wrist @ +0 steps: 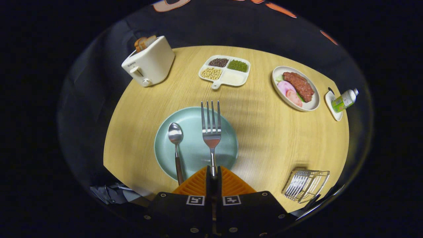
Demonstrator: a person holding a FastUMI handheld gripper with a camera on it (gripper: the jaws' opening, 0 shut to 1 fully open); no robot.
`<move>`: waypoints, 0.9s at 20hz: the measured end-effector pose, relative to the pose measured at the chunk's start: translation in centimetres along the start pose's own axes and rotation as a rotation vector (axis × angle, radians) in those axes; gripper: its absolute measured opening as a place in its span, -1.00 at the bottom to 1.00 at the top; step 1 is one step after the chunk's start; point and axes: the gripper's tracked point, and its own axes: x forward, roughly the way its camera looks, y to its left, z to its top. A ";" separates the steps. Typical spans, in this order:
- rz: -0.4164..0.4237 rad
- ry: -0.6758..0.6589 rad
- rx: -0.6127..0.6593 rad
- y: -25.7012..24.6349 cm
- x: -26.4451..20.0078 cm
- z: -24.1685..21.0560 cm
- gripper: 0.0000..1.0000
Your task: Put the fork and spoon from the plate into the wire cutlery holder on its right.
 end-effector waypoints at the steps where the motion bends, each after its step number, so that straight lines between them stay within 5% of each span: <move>1: -0.009 -0.027 0.010 -0.6 -1.0 0.5 -0.89; 9: -0.051 -0.181 0.137 -7.0 -8.6 0.2 -0.89; 18: -0.171 -0.159 0.254 -16.2 -11.5 -6.1 -0.89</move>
